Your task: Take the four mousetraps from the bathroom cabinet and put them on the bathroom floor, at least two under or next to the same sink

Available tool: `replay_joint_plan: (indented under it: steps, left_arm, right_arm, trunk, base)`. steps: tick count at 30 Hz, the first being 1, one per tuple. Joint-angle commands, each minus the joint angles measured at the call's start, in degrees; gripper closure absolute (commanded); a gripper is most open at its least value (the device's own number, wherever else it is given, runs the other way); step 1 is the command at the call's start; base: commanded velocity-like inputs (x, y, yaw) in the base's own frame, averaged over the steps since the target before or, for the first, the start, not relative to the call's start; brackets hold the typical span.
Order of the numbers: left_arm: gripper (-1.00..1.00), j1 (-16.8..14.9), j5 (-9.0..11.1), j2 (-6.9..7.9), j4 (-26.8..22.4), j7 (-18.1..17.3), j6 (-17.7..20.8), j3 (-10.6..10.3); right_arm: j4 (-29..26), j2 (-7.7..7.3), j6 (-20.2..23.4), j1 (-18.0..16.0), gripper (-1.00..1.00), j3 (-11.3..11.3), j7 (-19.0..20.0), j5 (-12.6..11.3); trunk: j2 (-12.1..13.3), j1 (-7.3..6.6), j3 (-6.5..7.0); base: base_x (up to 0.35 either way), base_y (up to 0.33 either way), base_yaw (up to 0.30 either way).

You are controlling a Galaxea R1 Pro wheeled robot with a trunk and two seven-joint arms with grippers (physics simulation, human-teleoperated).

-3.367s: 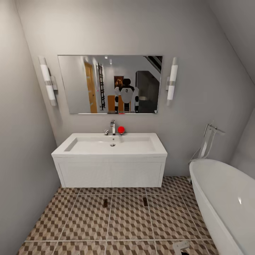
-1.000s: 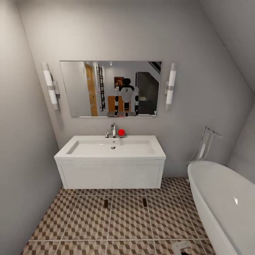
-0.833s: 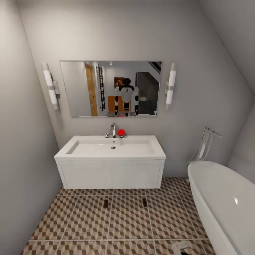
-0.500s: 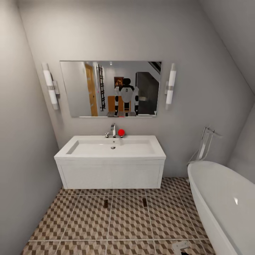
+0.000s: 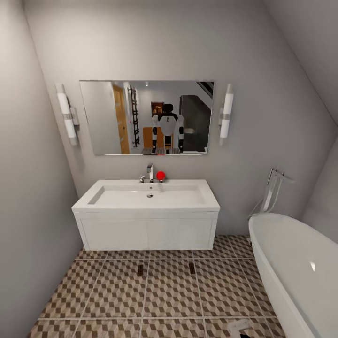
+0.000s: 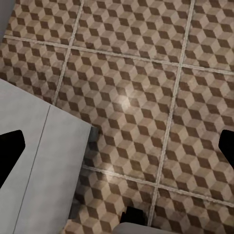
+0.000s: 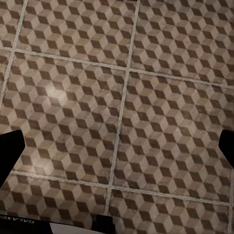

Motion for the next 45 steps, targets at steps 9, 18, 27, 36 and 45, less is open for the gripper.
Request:
replay_joint_plan:
  steps: [9,18,27,36,45]
  left_arm:
    - [-1.00,1.42,0.09,-2.89,0.19,0.27,-0.33,-0.63]
    - [-1.00,1.59,0.17,-3.30,0.19,0.51,-0.30,-0.63]
    - [-1.00,1.61,0.24,-3.23,0.19,0.60,-0.30,-0.64]
    - [-1.00,1.61,0.25,-3.14,0.19,0.60,-0.31,-0.64]
    - [-1.00,1.61,0.25,-2.90,0.19,0.62,-0.35,-0.63]
  right_arm:
    - [0.22,2.53,-0.15,-0.01,-1.00,-0.28,0.23,0.24]
    - [0.20,2.99,-0.21,-0.01,-1.00,-0.28,0.22,0.23]
    - [0.24,3.04,-0.16,-0.01,-1.00,-0.29,-0.25,0.17]
    - [0.22,2.79,-0.11,-0.01,-1.00,-0.22,-0.55,0.31]
    - [0.24,2.54,-0.23,-0.01,-1.00,-0.13,-0.69,0.31]
  trunk:
    - [-0.05,0.02,-0.02]
    - [-0.05,0.02,-0.02]
    - [-0.05,0.02,-0.02]
    - [-0.05,0.02,-0.02]
    - [-0.05,0.02,-0.02]
  base:
    - [0.000,0.000,0.000]
    - [0.000,0.000,0.000]
    - [0.000,0.000,0.000]
    - [0.000,0.000,0.000]
    - [0.000,0.000,0.000]
